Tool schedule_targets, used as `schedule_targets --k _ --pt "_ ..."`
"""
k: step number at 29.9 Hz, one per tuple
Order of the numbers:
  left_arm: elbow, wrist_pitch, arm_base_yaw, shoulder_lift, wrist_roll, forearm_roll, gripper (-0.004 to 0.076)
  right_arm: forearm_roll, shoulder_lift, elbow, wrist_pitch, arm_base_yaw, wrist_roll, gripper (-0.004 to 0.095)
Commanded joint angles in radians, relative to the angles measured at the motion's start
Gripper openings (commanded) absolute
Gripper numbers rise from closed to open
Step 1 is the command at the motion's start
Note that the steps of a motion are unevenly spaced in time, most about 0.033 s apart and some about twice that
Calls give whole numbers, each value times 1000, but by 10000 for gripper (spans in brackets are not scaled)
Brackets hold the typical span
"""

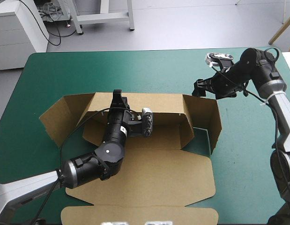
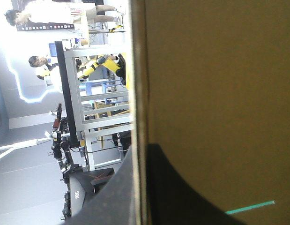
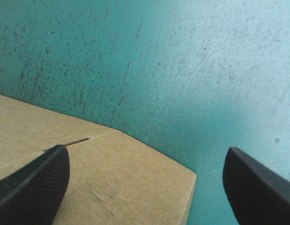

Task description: Fold the box

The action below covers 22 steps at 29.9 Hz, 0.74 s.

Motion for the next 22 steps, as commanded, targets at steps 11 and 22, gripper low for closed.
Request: schedule_targets --k 11,22 --pt "-24 41 -3 -37 -11 33 -10 -13 -121 61 -11 -53 -25 824" --pt "-24 55 -3 -37 -45 106 -10 3 -121 61 -11 -79 -10 824"
